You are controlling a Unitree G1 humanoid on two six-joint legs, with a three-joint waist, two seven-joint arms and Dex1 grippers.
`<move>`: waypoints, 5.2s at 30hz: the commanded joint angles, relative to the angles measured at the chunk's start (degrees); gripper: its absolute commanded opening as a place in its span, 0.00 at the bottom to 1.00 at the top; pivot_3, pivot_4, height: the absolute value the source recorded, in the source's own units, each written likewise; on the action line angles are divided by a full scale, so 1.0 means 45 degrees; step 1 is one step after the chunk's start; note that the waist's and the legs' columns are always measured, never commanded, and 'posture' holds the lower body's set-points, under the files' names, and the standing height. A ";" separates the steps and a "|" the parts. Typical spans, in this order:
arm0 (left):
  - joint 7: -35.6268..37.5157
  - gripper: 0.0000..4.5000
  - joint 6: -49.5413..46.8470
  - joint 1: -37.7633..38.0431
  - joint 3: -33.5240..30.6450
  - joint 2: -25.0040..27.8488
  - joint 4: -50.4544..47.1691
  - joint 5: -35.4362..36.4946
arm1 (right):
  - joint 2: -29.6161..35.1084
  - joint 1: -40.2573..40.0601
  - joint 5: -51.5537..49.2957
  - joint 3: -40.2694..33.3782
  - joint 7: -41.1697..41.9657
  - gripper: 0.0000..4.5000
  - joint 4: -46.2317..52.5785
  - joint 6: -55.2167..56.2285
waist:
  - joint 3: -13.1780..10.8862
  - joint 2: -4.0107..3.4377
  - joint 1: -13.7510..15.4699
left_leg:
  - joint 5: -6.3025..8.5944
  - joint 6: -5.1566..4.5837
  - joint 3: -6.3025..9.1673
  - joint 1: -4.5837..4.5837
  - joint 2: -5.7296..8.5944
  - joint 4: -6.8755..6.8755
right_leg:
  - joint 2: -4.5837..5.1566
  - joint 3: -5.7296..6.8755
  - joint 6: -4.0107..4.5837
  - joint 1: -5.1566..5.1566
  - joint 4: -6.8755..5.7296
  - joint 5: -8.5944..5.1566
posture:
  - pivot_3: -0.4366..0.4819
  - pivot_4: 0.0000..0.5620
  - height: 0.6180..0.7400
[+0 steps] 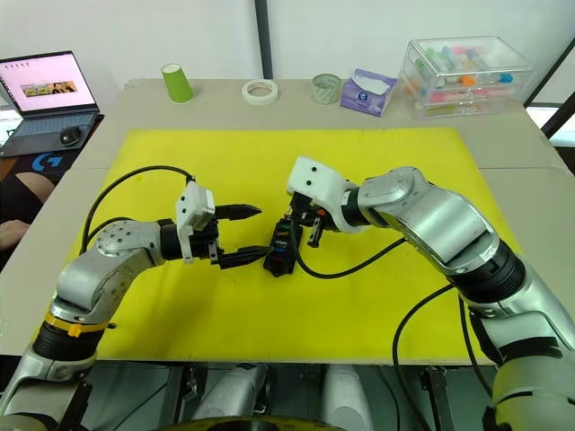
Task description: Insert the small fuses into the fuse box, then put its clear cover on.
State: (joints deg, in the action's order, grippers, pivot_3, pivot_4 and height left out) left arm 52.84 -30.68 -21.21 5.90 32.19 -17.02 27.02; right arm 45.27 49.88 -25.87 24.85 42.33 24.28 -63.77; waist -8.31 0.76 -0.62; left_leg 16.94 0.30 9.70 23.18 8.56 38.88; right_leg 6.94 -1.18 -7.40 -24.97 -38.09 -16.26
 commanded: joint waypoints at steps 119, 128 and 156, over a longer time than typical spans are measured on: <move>-0.0690 0.99 -0.1151 -0.0599 0.0000 0.0413 -0.0488 -0.0202 | -0.1913 -0.0269 0.4283 0.0357 0.3482 0.00 -0.2750 0.3311 | 0.0000 0.0000 -0.0024 | 0.0000 0.0001 0.0003 0.0001 -0.0001 0.0000 | -0.0006 0.0004 0.0000 -0.0003 0.0001 0.0000 | 0.48 0.27 1.00; -0.0660 1.00 -0.1186 -0.0645 -0.0001 0.0415 -0.0445 -0.0197 | -0.1877 -0.0323 0.4207 0.0266 0.3559 0.17 -0.2678 0.3417 | 0.0000 0.0000 -0.0020 | 0.0000 0.0001 0.0003 0.0001 -0.0001 0.0000 | -0.0006 0.0004 0.0000 -0.0003 0.0001 0.0000 | 0.48 0.27 1.00; -0.0400 1.00 -0.1074 -0.1104 0.0255 0.0115 -0.0202 -0.0260 | -0.2230 -0.0484 0.2883 -0.1346 0.3275 0.26 -0.2517 0.3344 | 0.0000 -0.0001 -0.0018 | 0.0000 0.0001 0.0003 0.0002 -0.0001 -0.0001 | -0.0005 0.0004 0.0000 -0.0003 0.0001 0.0000 | 0.48 0.27 1.00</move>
State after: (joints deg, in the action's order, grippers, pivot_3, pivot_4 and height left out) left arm 50.77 -36.63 -25.37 7.30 32.93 -17.04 25.66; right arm 35.85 47.76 -11.98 20.37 57.56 11.07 -49.57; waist -8.31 0.76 -0.71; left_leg 16.94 0.30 9.71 23.19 8.55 38.88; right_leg 6.91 -1.16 -7.40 -24.99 -38.09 -16.26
